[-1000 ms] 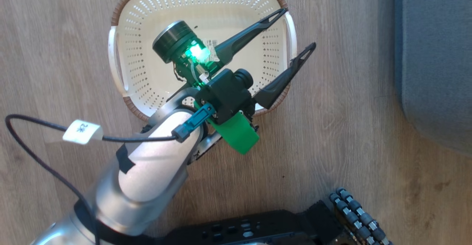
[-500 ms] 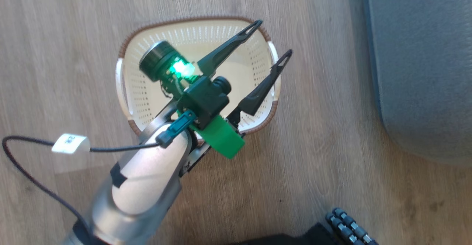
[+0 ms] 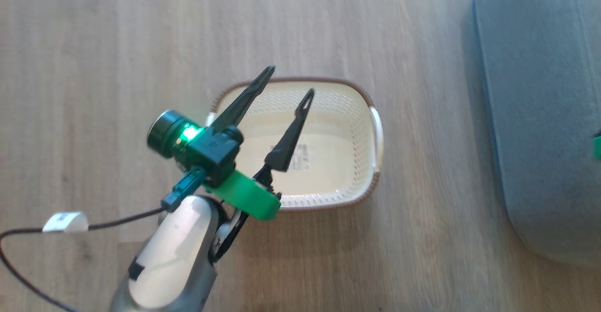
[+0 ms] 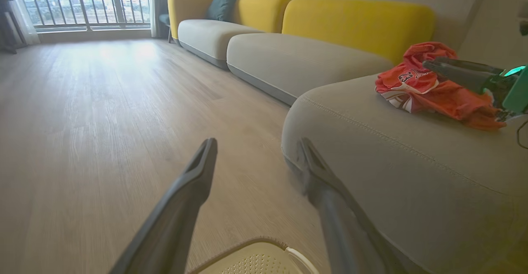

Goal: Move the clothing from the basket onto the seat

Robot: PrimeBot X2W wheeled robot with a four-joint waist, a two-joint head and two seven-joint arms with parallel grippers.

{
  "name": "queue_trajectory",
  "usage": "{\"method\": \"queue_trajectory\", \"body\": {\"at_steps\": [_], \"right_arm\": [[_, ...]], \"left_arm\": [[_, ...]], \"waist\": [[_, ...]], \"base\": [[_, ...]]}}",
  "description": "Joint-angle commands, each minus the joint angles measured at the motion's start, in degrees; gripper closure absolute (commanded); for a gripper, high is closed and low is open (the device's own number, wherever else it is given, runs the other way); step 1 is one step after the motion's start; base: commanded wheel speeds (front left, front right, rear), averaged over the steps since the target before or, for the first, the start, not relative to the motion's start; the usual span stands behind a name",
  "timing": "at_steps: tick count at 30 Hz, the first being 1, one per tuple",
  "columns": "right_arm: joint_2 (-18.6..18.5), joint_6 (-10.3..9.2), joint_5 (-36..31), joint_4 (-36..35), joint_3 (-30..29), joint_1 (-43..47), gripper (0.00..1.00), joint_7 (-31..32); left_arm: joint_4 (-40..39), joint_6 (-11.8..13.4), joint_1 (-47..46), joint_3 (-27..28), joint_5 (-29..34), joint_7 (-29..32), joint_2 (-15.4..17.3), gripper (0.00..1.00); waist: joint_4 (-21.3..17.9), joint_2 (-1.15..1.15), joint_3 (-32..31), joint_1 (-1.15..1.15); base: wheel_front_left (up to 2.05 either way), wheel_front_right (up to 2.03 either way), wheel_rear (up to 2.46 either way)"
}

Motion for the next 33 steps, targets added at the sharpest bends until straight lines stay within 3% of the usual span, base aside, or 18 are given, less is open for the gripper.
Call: {"method": "queue_trajectory", "body": {"at_steps": [1, 6, 15, 33], "right_arm": [[-0.40, -0.02, -0.20, -2.11, 2.23, 1.64, 0.00, -0.35], [1.51, -0.02, -0.62, -2.45, 6.81, 2.83, 0.00, -0.35], [6.54, -0.02, -0.68, 0.13, 13.79, 3.80, 0.00, -0.36], [11.20, -0.02, -1.85, 5.21, 23.31, 8.42, 0.00, -0.36]], "left_arm": [[-1.44, 0.43, 1.07, 2.92, -0.30, -0.29, 0.06, 0.00], [-0.49, 0.87, 4.81, 7.06, -0.05, -0.29, -0.30, 0.00], [0.86, 1.60, 11.50, 14.39, 0.92, -0.29, -0.76, 0.00], [1.12, 1.48, 18.57, 23.78, 3.14, -0.29, -1.19, 0.00]], "waist": [[4.17, 0.00, -4.19, 0.01], [7.77, 0.00, -7.89, 0.01], [10.95, 0.00, -13.26, 0.01], [8.55, 0.00, -19.42, 0.01]], "base": [[0.00, 0.00, 0.00], [0.00, 0.00, 0.00], [0.00, 0.00, 0.00], [0.00, 0.00, 0.00]]}}
